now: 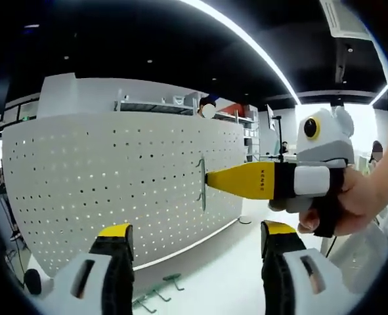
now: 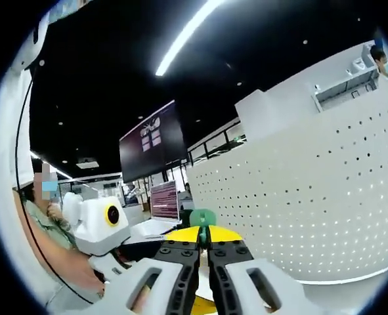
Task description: Insert the hook assembly into the mounting plate slot until the hook locks in place.
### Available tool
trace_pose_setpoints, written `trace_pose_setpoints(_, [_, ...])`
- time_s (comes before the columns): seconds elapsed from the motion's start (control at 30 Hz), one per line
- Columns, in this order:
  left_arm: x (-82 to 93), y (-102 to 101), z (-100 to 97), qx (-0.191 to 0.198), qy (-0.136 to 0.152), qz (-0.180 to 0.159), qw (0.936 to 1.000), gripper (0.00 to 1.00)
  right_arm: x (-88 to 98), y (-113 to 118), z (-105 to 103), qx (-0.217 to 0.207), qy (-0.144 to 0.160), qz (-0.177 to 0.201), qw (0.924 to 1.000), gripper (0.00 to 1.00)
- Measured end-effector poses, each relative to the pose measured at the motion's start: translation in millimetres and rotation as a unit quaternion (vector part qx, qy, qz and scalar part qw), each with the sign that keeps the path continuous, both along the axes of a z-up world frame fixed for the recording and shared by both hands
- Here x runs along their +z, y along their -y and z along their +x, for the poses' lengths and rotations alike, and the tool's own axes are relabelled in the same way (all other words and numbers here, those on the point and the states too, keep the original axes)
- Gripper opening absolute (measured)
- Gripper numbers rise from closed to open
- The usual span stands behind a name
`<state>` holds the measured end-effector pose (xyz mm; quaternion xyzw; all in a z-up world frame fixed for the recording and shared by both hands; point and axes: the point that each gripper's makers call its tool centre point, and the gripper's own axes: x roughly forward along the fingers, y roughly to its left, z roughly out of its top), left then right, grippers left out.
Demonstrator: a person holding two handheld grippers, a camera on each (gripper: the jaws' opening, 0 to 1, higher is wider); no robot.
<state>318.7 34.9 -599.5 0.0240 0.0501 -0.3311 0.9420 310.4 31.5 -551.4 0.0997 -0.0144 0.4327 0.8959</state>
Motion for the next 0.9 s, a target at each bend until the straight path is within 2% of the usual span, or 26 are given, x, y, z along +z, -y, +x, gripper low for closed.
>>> trace_pose_setpoints(0.07, [0.1, -0.6, 0.1, 0.002, 0.001, 0.002, 1.0, 0.81, 0.8, -0.2, -0.1, -0.008, 0.024, -0.029, 0.9993, 0.0])
trace_pose_setpoints(0.1, [-0.1, -0.6, 0.1, 0.001, 0.0, 0.001, 1.0, 0.81, -1.4, 2.9, 2.7, -0.028, 0.037, -0.062, 0.997, 0.0])
trace_pose_setpoints(0.17, [-1.0, -0.4, -0.2, 0.001, -0.002, 0.001, 1.0, 0.81, 1.9, 0.4, 1.0, -0.027, 0.048, -0.067, 0.9962, 0.0])
trace_pose_setpoints(0.2, [-1.4, -0.5, -0.4, 0.001, -0.003, 0.002, 1.0, 0.81, 0.0, 4.8, 5.1, -0.044, 0.054, -0.088, 0.9937, 0.0])
trace_pose_setpoints(0.23, [-1.8, -0.6, -0.4, 0.001, -0.003, 0.002, 1.0, 0.81, -2.0, 3.8, 4.8, -0.041, 0.057, -0.1, 0.9925, 0.0])
trace_pose_setpoints(0.27, [-2.5, -0.9, -0.3, 0.002, -0.005, 0.001, 1.0, 0.81, -0.4, 0.7, 3.1, -0.033, 0.052, -0.085, 0.9944, 0.0])
trace_pose_setpoints(0.5, [-1.3, -3.1, 0.6, 0.007, 0.0, 0.001, 1.0, 0.81, 1.7, 4.4, 10.0, -0.047, 0.042, -0.078, 0.995, 0.0])
trace_pose_setpoints(0.57, [-1.9, -4.4, 0.4, 0.008, -0.001, -0.001, 1.0, 0.81, 5.4, 8.7, 16.9, -0.061, 0.024, -0.051, 0.9966, 0.0])
trace_pose_setpoints(0.63, [-4.0, -7.2, 1.0, 0.014, 0.0, 0.003, 0.9999, 0.81, 4.7, 14.3, 24.4, -0.077, 0.019, -0.062, 0.995, 0.0])
trace_pose_setpoints(0.9, [-10.5, -17.3, -0.4, 0.024, 0.0, 0.004, 0.9997, 0.8, 16.4, 29.5, 45.1, -0.119, 0.003, -0.046, 0.9919, 0.01])
